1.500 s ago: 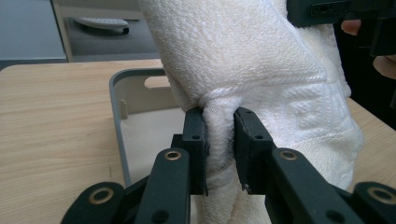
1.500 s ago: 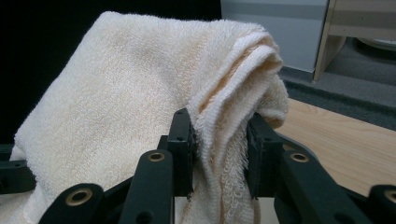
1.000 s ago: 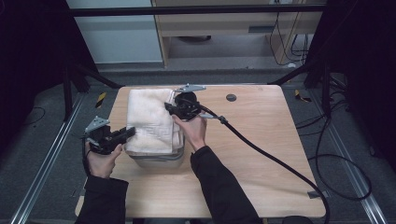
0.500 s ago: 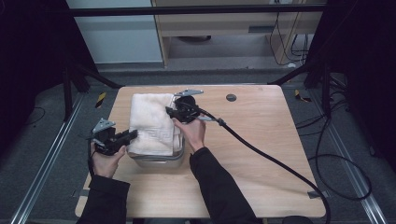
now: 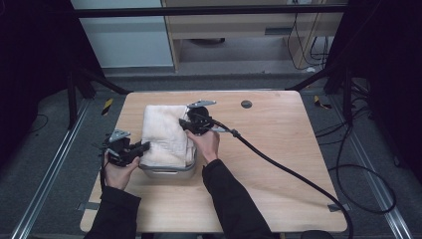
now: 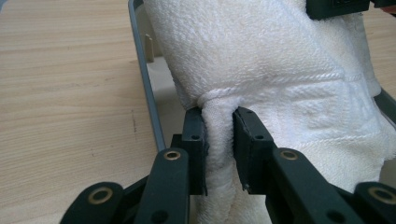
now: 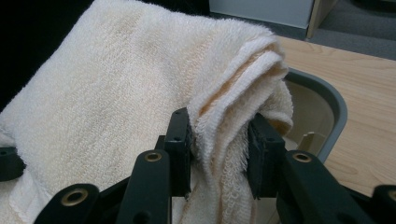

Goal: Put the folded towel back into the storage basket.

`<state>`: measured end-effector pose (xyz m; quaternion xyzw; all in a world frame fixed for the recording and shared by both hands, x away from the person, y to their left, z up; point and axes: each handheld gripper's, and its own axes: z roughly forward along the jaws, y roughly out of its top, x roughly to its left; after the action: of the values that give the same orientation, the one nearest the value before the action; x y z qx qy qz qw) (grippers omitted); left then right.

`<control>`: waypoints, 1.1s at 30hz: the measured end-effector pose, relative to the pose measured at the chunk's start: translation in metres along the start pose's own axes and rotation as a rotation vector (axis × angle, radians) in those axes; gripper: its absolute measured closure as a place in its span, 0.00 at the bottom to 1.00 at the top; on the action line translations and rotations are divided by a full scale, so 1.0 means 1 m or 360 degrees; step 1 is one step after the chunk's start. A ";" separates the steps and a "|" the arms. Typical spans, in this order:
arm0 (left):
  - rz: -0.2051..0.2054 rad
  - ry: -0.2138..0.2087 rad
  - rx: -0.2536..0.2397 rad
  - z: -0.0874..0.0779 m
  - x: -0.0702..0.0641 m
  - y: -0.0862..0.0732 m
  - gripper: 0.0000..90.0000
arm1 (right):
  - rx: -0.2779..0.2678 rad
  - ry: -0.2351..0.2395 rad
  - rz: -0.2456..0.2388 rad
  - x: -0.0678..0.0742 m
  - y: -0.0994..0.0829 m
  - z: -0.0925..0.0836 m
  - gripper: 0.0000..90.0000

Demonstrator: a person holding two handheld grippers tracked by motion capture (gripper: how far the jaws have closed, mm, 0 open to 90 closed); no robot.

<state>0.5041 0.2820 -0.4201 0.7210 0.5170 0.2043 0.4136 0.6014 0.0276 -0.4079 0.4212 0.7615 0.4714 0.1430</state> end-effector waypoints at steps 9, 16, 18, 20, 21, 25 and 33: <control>0.0025 0.0021 0.0055 0.011 -0.003 -0.003 0.83 | 0.0029 -0.0011 0.0016 -0.008 -0.014 0.008 0.71; 0.0031 0.0041 0.0079 0.015 -0.003 -0.005 0.82 | 0.0049 -0.0030 -0.0006 -0.009 -0.020 0.012 0.69; 0.0032 0.0049 0.0082 0.016 -0.003 -0.006 0.82 | 0.0051 -0.0038 -0.0023 -0.009 -0.020 0.013 0.69; 0.0029 0.0058 0.0088 0.016 -0.003 -0.006 0.81 | 0.0049 -0.0042 -0.0031 -0.008 -0.020 0.012 0.68; 0.0029 0.0062 0.0090 0.016 -0.003 -0.006 0.80 | 0.0048 -0.0044 -0.0031 -0.008 -0.020 0.012 0.67; 0.0027 0.0070 0.0096 0.016 -0.003 -0.006 0.79 | 0.0049 -0.0063 -0.0066 -0.008 -0.021 0.012 0.64; 0.0038 0.0076 0.0074 0.016 -0.005 -0.005 0.73 | 0.0050 -0.0094 -0.0118 -0.006 -0.023 0.012 0.60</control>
<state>0.5106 0.2718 -0.4322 0.7315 0.5227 0.2145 0.3818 0.6006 0.0256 -0.4344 0.4087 0.7793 0.4412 0.1760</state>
